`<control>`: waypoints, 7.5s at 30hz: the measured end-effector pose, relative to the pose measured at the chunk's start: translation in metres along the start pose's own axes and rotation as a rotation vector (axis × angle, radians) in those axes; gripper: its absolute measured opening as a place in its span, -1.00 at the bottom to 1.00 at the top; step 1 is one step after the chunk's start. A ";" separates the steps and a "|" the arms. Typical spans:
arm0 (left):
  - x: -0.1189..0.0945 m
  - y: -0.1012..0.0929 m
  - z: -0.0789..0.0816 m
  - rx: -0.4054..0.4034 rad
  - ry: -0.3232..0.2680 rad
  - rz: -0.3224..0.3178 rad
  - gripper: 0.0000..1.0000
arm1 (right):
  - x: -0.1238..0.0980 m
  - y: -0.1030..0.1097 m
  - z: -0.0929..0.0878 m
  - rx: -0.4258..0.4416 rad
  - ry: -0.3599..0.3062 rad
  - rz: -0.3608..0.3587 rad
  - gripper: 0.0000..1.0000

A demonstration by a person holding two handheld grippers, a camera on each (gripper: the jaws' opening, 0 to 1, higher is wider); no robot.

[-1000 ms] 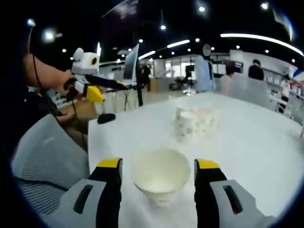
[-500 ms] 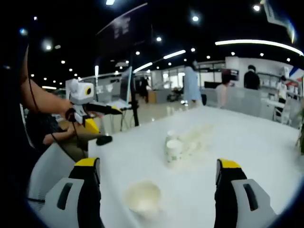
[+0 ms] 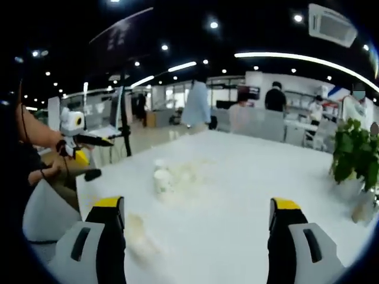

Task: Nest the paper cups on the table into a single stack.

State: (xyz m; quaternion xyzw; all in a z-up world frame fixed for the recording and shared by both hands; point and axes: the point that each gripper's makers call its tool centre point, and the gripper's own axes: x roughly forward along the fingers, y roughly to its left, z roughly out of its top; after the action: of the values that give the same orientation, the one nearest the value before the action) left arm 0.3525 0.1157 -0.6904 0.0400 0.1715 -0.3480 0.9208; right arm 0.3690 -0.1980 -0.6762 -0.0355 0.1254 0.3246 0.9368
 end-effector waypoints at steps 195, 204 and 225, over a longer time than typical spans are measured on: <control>0.187 -0.030 0.048 0.102 0.101 -0.248 -0.29 | -0.042 -0.013 -0.021 0.001 0.008 -0.004 1.00; 0.184 -0.030 0.074 0.116 0.096 -0.276 -0.29 | -0.040 -0.012 -0.018 -0.003 0.006 0.003 1.00; 0.176 -0.039 0.121 0.172 0.105 -0.369 -0.29 | -0.034 -0.011 -0.014 -0.012 0.003 0.020 1.00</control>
State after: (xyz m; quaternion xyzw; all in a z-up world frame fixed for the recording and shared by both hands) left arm 0.4849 -0.0473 -0.6357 0.1045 0.1933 -0.5214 0.8245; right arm 0.3470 -0.2288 -0.6810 -0.0405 0.1253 0.3347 0.9331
